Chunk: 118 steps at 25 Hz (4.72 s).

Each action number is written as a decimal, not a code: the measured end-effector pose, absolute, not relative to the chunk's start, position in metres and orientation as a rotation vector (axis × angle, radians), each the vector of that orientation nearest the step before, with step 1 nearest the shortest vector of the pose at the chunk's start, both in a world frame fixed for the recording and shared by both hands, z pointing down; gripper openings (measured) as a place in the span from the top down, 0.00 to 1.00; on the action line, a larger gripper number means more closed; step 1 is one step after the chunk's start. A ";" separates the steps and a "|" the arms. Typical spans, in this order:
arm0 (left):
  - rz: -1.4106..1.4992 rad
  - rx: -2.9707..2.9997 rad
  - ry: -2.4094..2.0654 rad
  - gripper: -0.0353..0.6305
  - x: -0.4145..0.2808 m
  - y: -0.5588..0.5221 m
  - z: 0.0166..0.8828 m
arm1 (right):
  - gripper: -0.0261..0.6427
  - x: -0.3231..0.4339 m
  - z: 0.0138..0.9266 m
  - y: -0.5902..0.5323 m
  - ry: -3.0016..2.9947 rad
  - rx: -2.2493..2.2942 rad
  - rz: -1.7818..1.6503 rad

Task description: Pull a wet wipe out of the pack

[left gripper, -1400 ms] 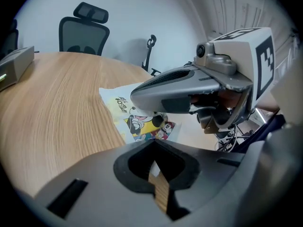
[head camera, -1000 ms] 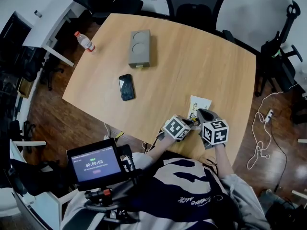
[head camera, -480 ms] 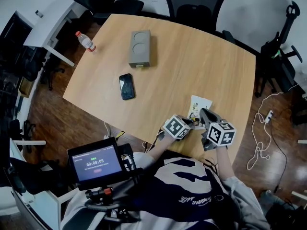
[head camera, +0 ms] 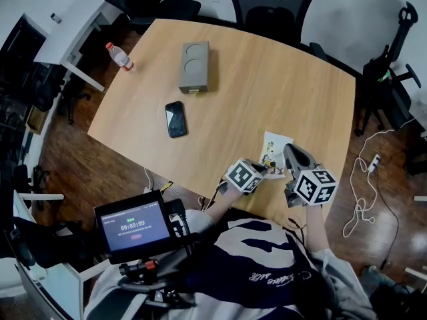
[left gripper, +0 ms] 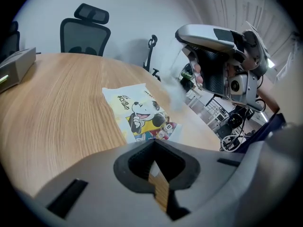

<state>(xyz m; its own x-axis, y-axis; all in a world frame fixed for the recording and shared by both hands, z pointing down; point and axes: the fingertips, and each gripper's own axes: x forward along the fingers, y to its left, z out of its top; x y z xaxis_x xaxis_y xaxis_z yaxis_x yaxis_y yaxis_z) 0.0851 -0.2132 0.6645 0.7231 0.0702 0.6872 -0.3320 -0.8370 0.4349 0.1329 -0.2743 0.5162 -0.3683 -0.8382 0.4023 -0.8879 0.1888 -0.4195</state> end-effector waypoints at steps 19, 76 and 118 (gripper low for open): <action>0.522 2.252 -0.559 0.94 0.057 -0.202 0.620 | 0.96 0.155 0.512 -0.225 -2.443 1.650 0.936; 0.310 2.412 -0.146 0.94 -0.089 -0.045 0.536 | 0.96 0.016 0.507 0.002 -2.159 2.187 1.001; 0.268 2.394 -0.413 0.94 -0.100 0.091 0.538 | 0.96 -0.032 0.518 0.103 -2.434 1.734 1.010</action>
<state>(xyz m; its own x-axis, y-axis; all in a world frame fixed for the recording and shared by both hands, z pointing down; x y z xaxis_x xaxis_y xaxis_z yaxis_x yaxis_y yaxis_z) -0.1000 0.0908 0.5375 0.9282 -0.2221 0.2986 -0.3632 -0.7158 0.5964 -0.0324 0.1034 0.5178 -0.3953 -0.8524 0.3423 -0.8443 0.1905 -0.5008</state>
